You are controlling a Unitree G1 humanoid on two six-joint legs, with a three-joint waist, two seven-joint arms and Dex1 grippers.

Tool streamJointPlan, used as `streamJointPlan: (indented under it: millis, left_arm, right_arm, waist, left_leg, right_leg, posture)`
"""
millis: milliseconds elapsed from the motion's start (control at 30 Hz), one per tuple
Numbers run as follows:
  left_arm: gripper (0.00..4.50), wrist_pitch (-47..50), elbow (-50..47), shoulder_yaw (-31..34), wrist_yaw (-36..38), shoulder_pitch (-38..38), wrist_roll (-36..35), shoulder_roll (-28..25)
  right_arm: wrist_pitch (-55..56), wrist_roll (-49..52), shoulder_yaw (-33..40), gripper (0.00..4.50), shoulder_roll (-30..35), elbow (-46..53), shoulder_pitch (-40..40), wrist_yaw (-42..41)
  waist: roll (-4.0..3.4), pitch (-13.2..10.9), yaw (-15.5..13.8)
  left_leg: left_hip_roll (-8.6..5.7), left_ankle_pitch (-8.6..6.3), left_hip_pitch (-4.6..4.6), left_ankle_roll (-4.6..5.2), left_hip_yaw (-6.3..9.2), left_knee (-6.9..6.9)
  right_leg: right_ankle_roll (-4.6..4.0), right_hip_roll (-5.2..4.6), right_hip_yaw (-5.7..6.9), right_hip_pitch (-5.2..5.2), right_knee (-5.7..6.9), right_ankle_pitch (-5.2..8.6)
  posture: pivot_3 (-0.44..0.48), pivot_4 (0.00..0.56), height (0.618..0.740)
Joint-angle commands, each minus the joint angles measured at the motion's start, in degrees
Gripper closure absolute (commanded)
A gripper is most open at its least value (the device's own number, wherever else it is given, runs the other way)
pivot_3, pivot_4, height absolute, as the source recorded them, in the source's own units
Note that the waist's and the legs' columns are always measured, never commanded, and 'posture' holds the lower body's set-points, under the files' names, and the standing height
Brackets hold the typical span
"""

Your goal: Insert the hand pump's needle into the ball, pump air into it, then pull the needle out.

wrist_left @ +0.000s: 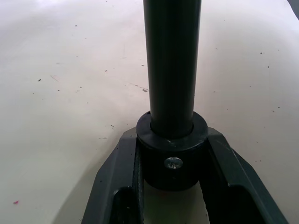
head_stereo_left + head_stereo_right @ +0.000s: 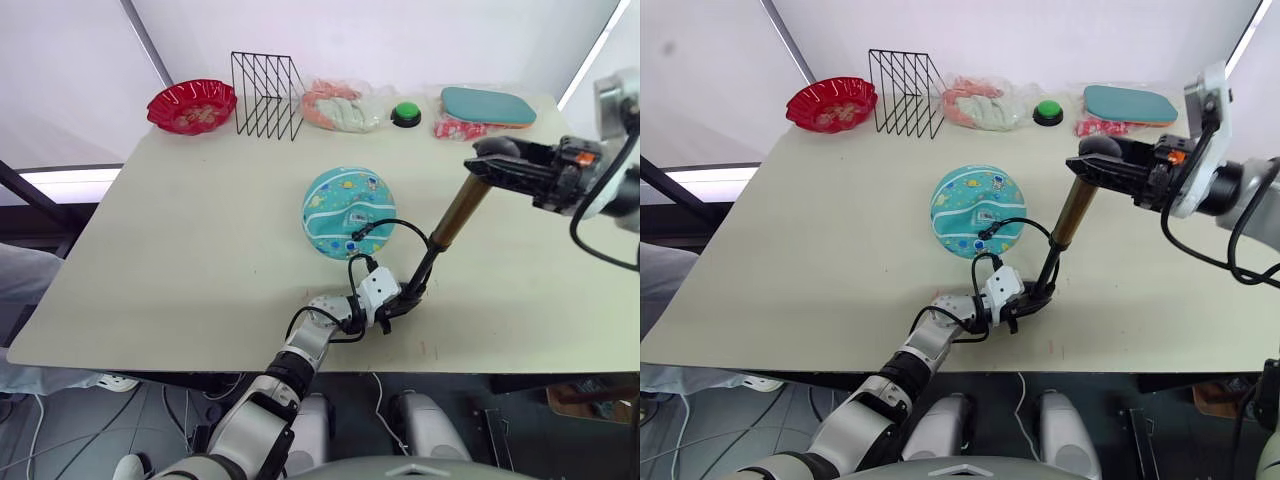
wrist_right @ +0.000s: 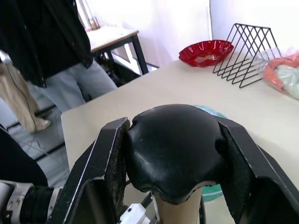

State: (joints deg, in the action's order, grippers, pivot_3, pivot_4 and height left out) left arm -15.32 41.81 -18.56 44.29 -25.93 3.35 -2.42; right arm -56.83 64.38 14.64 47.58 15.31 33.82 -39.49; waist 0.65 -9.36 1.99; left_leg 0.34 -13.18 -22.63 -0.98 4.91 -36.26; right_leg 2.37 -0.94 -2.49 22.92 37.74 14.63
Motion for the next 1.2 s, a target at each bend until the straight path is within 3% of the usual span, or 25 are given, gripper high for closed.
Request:
streamJointPlan:
  millis: [33,200,400,500,700,900,1000,1133,1200]
  left_arm:
    - [3.45,2.07,3.63,-0.52,0.12,2.88,1.15,-1.13]
    - [3.45,2.22,3.25,-0.34,0.00,3.14,1.18,-1.38]
    - [3.45,2.40,2.99,-0.29,-0.22,3.05,1.22,-1.24]
    - [3.45,2.55,2.84,-0.27,-0.18,3.05,1.35,-1.12]
    - [3.45,2.67,2.96,-0.29,-0.04,3.06,1.34,-1.15]
    - [3.45,2.43,3.51,-0.30,0.27,2.97,1.39,-1.16]
    - [3.45,2.14,4.25,-0.35,0.50,2.53,1.46,-0.97]
    - [3.45,1.79,4.83,-0.47,0.80,2.25,1.39,-0.94]
    - [3.45,1.65,5.12,-0.49,0.90,2.09,1.33,-0.88]
  right_arm:
    - [0.72,-4.51,-4.38,2.43,-0.21,1.74,-3.23,-1.31]
    - [2.88,-8.36,-9.13,2.43,-3.47,1.60,-6.11,-2.37]
    - [13.70,-22.52,-22.56,2.43,-10.36,-1.41,-16.87,-5.47]
    - [16.15,-25.85,-23.69,2.46,-13.19,-3.08,-18.32,-5.25]
    - [14.96,-23.42,-16.84,2.46,-11.86,1.57,-16.30,-5.15]
    - [6.54,-11.90,-4.78,2.46,-6.39,7.13,-8.94,-2.73]
    - [0.81,-2.11,2.14,2.46,-1.86,7.21,-1.46,-0.19]
    - [-4.97,7.76,6.09,2.46,1.46,4.74,4.61,5.20]
    - [-5.75,7.66,5.68,2.46,2.33,4.88,4.37,5.53]
  waist:
    - [-0.04,0.03,0.15]
    - [-0.13,0.21,0.46]
    - [0.17,0.87,0.49]
    - [0.17,0.92,0.69]
    - [0.09,0.99,0.64]
    - [0.09,0.67,0.23]
    - [-0.23,0.33,0.09]
    - [-0.15,0.24,-0.39]
    - [-0.14,0.22,-0.40]
  left_leg:
    - [0.00,0.00,0.01,0.00,0.00,0.00]
    - [0.06,0.00,0.16,0.00,-0.02,0.00]
    - [0.09,0.00,0.31,-0.01,-0.01,0.06]
    - [0.13,-0.02,0.79,-0.02,-0.11,0.15]
    - [0.22,-0.02,0.96,-0.03,-0.02,0.16]
    - [0.07,-0.02,0.66,-0.03,-0.01,0.16]
    - [0.01,-0.02,0.29,-0.02,-0.03,0.06]
    - [-0.02,-0.01,-0.05,-0.01,0.12,-0.04]
    - [-0.05,-0.01,-0.09,0.00,0.04,-0.04]
  right_leg:
    - [0.00,0.00,0.00,0.00,0.02,0.00]
    - [-0.01,0.09,-0.03,-0.06,0.10,0.01]
    - [-0.02,0.14,-0.03,-0.21,0.06,0.03]
    - [-0.07,0.15,-0.11,-0.60,0.02,0.06]
    - [-0.17,0.20,0.01,-0.79,0.02,0.12]
    - [-0.08,0.05,0.00,-0.59,-0.05,0.07]
    - [-0.03,-0.01,-0.02,-0.25,-0.02,0.04]
    - [0.02,0.00,0.10,-0.04,-0.04,-0.01]
    - [0.03,-0.06,0.03,-0.01,-0.03,-0.02]
  posture:
    - [0.000,0.150,0.740]
    - [0.000,0.150,0.740]
    - [0.000,0.150,0.740]
    - [0.000,0.150,0.740]
    - [0.000,0.150,0.740]
    - [0.000,0.150,0.740]
    - [0.000,0.150,0.740]
    - [0.000,0.150,0.740]
    - [0.000,0.150,0.740]
